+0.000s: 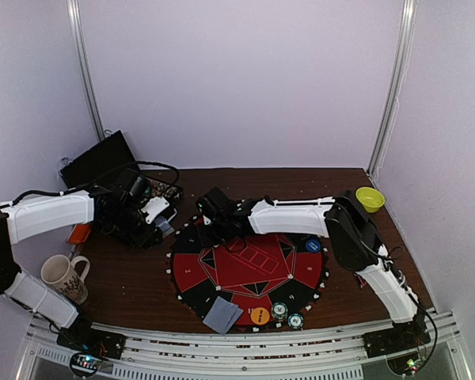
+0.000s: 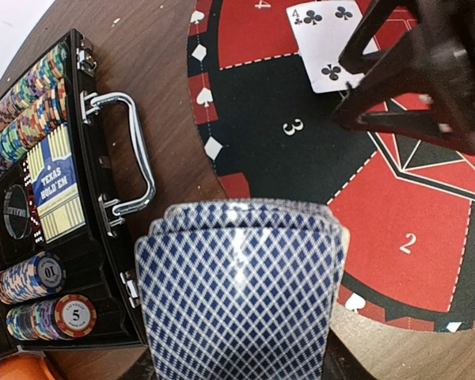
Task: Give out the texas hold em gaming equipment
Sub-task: Flop the poker card in the community card area, then pick up the poker card from the face-down deck piles.
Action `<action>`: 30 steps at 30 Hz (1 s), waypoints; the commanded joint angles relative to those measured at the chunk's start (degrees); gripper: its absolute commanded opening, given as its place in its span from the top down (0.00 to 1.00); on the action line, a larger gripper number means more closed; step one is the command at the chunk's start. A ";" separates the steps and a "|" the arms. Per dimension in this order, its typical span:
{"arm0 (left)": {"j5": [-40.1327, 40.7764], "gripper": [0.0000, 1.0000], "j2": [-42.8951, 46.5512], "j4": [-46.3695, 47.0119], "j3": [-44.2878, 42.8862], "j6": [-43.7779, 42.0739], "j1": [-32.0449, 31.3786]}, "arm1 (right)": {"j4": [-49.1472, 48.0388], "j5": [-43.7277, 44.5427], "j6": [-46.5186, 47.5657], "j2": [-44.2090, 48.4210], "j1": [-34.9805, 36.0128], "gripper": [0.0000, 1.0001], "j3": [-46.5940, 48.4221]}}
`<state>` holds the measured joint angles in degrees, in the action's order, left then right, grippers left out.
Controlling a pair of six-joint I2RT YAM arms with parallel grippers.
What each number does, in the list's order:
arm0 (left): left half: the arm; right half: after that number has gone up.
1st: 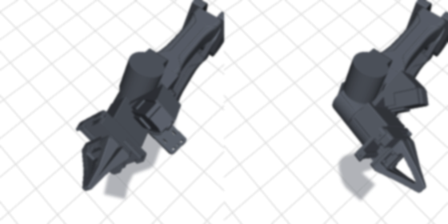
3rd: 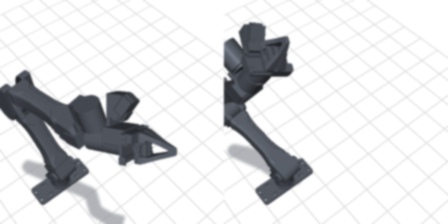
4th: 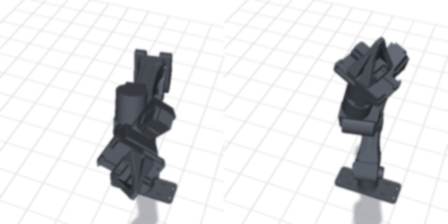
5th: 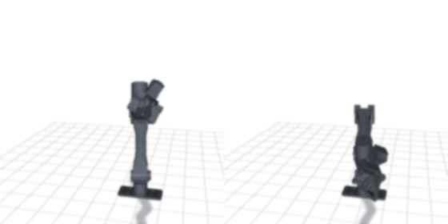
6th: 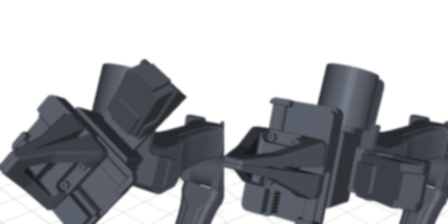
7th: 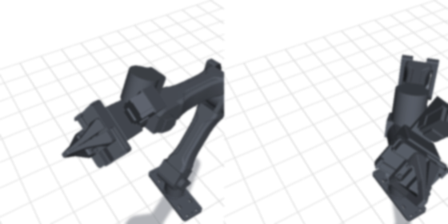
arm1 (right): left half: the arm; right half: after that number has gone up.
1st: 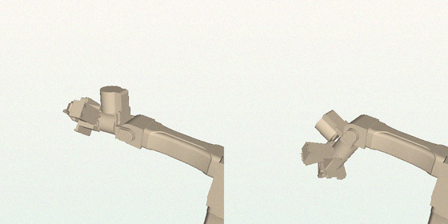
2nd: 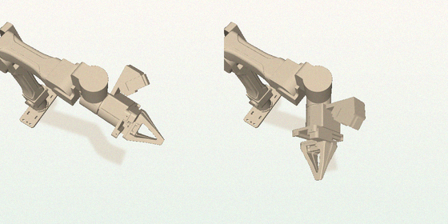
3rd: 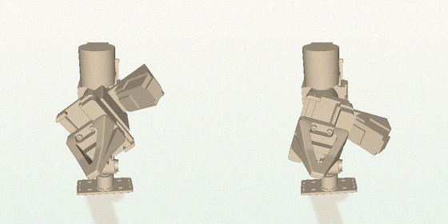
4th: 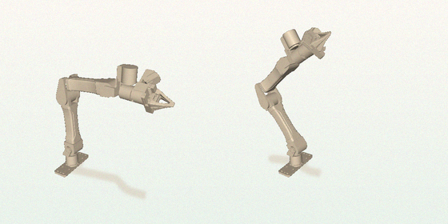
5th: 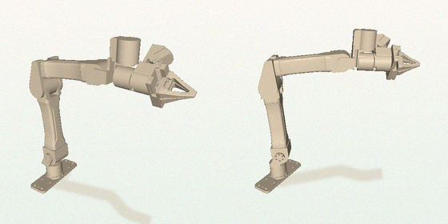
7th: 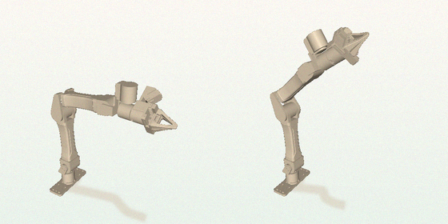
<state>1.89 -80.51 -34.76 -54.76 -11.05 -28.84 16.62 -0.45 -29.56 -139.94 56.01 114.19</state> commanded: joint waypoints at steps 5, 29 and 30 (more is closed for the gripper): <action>-3.68 0.51 2.10 0.99 -0.41 -3.35 0.54 | -8.80 -14.55 6.04 17.87 -4.99 0.39 -11.54; -12.24 0.52 2.73 -3.38 -7.31 -11.81 -5.29 | -33.44 -48.52 -6.32 11.19 -6.91 0.29 -15.06; -12.30 0.52 2.65 -3.38 -7.45 -11.79 -5.32 | -33.04 -48.35 -6.32 10.66 -6.89 0.29 -14.72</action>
<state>-9.26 -78.15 -38.28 -59.96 -21.85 -33.87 -14.85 -46.54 -35.44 -127.74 48.90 97.38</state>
